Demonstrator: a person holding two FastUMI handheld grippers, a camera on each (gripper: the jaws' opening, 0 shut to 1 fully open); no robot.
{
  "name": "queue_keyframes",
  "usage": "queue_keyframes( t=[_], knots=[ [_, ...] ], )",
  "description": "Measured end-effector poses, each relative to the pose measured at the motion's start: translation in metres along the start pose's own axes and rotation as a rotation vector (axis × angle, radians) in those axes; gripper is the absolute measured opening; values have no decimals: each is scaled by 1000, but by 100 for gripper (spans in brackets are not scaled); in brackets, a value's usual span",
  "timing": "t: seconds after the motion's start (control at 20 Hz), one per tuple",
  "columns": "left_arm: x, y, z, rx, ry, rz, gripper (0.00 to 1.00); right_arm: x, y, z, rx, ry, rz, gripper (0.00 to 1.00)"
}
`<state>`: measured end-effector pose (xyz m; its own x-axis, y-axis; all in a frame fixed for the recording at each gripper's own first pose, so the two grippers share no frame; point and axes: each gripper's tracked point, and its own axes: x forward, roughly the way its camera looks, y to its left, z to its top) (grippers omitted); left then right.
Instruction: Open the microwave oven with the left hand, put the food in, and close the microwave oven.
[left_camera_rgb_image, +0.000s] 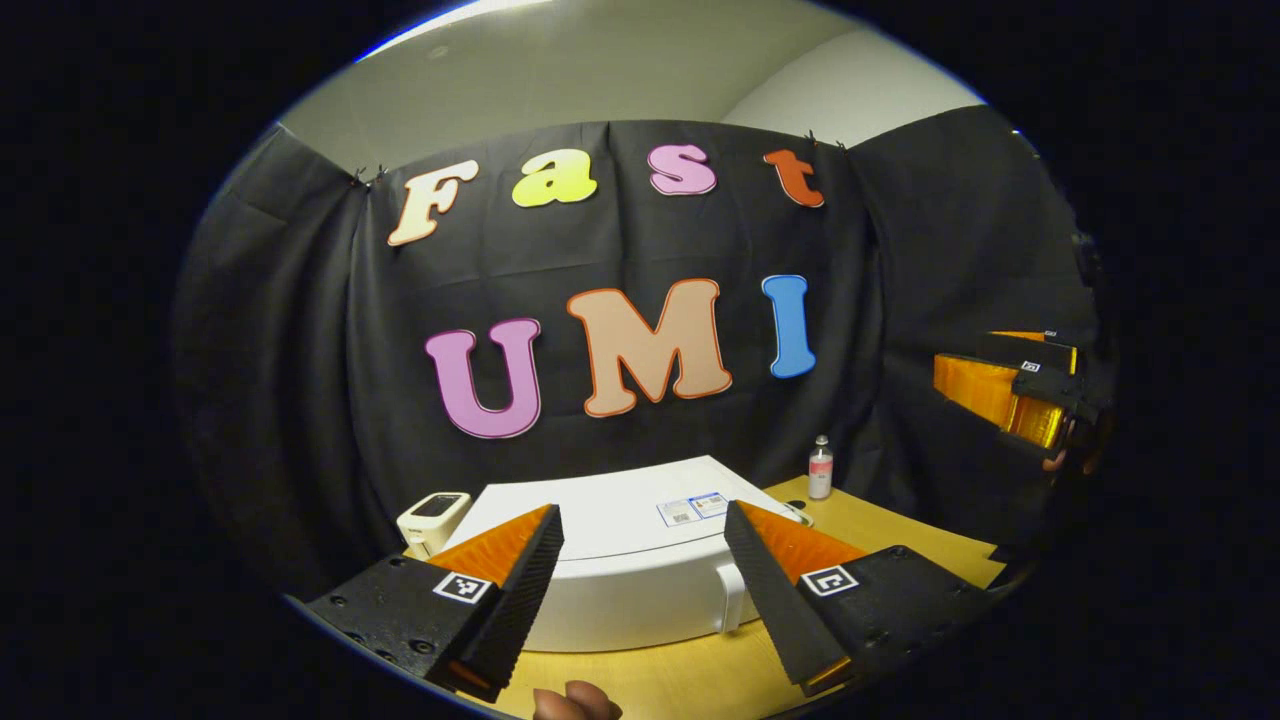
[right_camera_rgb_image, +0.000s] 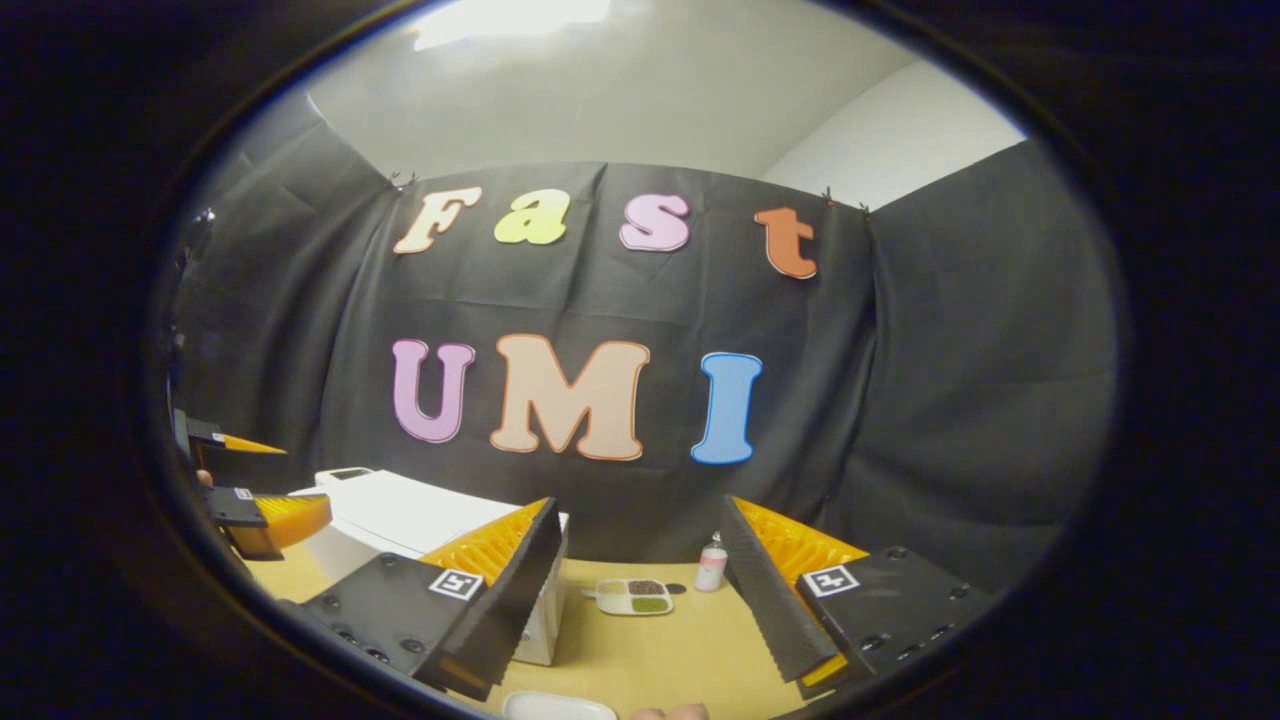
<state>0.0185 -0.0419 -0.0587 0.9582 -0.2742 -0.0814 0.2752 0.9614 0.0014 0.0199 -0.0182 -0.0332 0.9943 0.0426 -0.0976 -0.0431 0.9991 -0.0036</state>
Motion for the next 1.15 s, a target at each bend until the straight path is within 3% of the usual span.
queue_keyframes(
  t=[0.4,0.45,0.5,0.75,0.8,0.85,1.05,1.1,1.15],
  knots=[
    [-15,26,64,-90,-113,79,96,5,7,-3,3,3,19,97],
    [-15,27,67,-85,-118,83,100,4,9,-4,1,6,20,97],
    [-13,26,65,-83,-119,80,96,5,9,-6,3,10,21,97],
    [-10,25,56,-97,-93,78,96,9,10,-4,5,7,20,96],
    [-10,26,56,-96,-92,81,100,9,9,-4,6,9,19,96],
    [-9,27,55,-95,-89,83,96,9,11,-6,9,12,21,96],
    [-7,32,52,-108,-88,89,96,10,11,-1,11,2,16,97],
    [-7,32,48,-114,-78,90,100,9,13,-1,11,1,18,96],
    [-7,32,45,-124,-71,91,96,9,15,0,12,1,19,96]
  ],
)
